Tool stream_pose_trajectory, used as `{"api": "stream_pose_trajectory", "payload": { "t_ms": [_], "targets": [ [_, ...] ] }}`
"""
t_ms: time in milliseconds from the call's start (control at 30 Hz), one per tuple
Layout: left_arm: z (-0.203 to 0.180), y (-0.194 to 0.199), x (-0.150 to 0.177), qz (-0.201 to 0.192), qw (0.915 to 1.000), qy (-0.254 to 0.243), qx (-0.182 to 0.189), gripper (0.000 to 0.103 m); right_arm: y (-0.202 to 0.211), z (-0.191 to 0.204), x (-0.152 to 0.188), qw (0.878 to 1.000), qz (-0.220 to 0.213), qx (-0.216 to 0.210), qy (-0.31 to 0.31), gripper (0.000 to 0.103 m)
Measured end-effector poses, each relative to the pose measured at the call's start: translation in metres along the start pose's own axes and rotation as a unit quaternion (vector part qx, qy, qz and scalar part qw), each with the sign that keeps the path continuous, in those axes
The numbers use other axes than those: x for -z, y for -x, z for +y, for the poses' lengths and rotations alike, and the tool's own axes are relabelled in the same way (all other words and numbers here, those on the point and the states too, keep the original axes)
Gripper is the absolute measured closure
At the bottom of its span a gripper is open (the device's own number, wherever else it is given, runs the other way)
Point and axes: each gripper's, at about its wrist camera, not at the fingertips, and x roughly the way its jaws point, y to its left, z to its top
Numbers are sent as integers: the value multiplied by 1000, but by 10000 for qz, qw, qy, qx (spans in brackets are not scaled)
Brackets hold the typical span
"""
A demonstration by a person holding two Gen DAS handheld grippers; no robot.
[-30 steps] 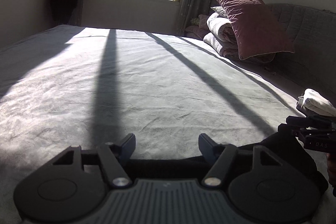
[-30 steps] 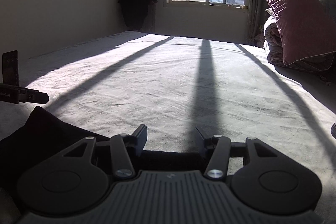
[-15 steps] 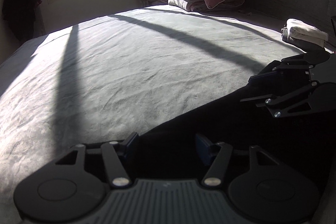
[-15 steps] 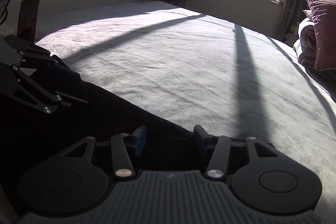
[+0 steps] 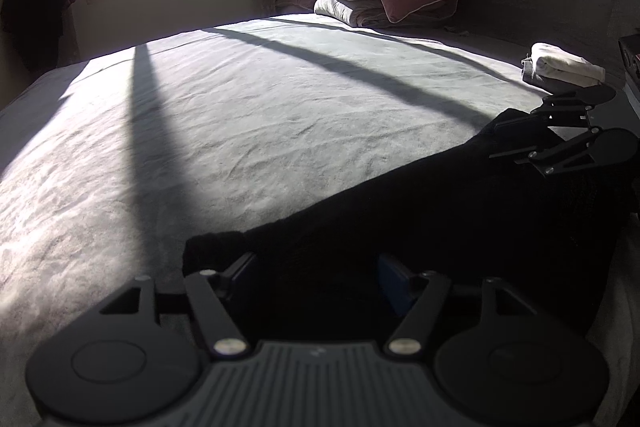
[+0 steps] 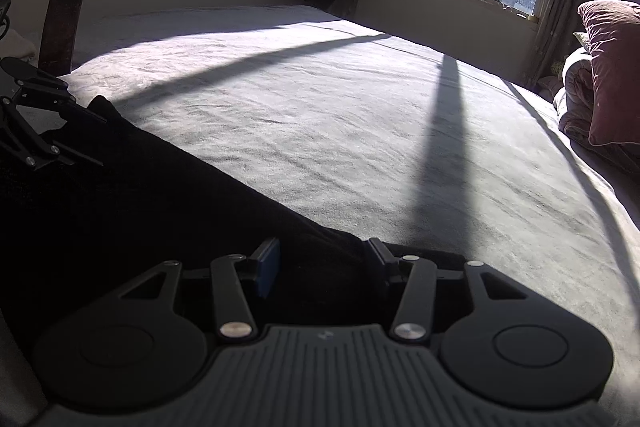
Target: Fold clothes
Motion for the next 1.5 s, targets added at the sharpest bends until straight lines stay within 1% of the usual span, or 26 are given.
{"api": "stream_pose_trajectory", "payload": {
  "t_ms": [100, 233, 300, 333, 400, 433, 500, 600, 667, 733, 800, 833, 867, 1000, 1033, 1067, 1100, 1133, 1200, 1233, 1267, 1333, 1467, 1500],
  "targets": [
    [4, 6, 1, 29, 10000, 75, -31, 31, 3, -3, 3, 10000, 36, 53, 14, 53],
    [13, 16, 3, 72, 9995, 312, -68, 31, 9, -4, 6, 9997, 64, 193, 132, 50],
    [23, 20, 3, 85, 9979, 640, -20, 30, 12, -4, 6, 9994, 68, 265, 188, 50],
    [30, 22, 4, 116, 9960, 883, 30, 30, 14, -4, 6, 9994, 63, 292, 199, 50],
    [46, 25, 8, 173, 9892, 1441, 207, 30, 18, -5, 6, 9992, 53, 352, 187, 50],
    [55, 27, 10, 198, 9837, 1760, 314, 30, 20, -5, 6, 9991, 43, 379, 172, 50],
    [74, 30, 19, 238, 9673, 2484, 447, 30, 23, -6, 4, 9990, 30, 437, 118, 49],
    [98, 35, 34, 253, 9364, 3434, 679, 33, 29, -8, 2, 9990, 0, 453, -43, 48],
    [106, 37, 41, 236, 9195, 3827, 868, 34, 33, -9, -1, 9990, -29, 409, -176, 48],
    [108, 36, 47, 275, 9058, 4097, 1050, 34, 36, -9, -3, 9989, -68, 328, -313, 48],
    [106, 34, 50, 347, 8971, 4231, 1225, 34, 38, -7, -6, 9987, -107, 182, -460, 48],
    [104, 32, 51, 391, 8943, 4261, 1310, 34, 38, -5, -8, 9986, -111, 93, -517, 48],
    [101, 31, 51, 447, 8932, 4257, 1378, 34, 39, -2, -10, 9984, -134, -7, -553, 48],
    [87, 26, 47, 682, 8976, 4057, 1586, 34, 42, 13, -18, 9975, -176, -402, -556, 49],
    [84, 24, 47, 734, 8978, 4019, 1644, 34, 44, 18, -21, 9969, -195, -563, -516, 58],
    [81, 22, 46, 785, 8980, 3984, 1696, 35, 45, 23, -23, 9961, -211, -718, -476, 64],
    [79, 21, 45, 830, 8980, 3959, 1731, 40, 46, 27, -25, 9954, -208, -829, -443, 70],
    [77, 19, 45, 884, 8975, 3943, 1767, 46, 46, 32, -26, 9945, -206, -938, -408, 72],
    [73, 15, 46, 1056, 8928, 3967, 1853, 89, 47, 43, -29, 9932, -228, -1103, -302, 72],
    [72, 13, 46, 1121, 8908, 3976, 1894, 89, 47, 47, -29, 9928, -216, -1153, -260, 72],
    [69, 13, 45, 1105, 8904, 3968, 1939, 89, 46, 51, -29, 9923, -202, -1203, -218, 72],
    [67, 17, 39, 975, 8909, 3912, 2093, 89, 43, 58, -29, 9912, -108, -1316, -128, 74],
    [61, 27, 25, 621, 8812, 3915, 2576, 90, 34, 67, -25, 9877, 205, -1550, -41, 76],
    [58, 28, 19, 563, 8797, 3878, 2695, 90, 29, 69, -22, 9847, 383, -1698, -61, 76]
  ]
}}
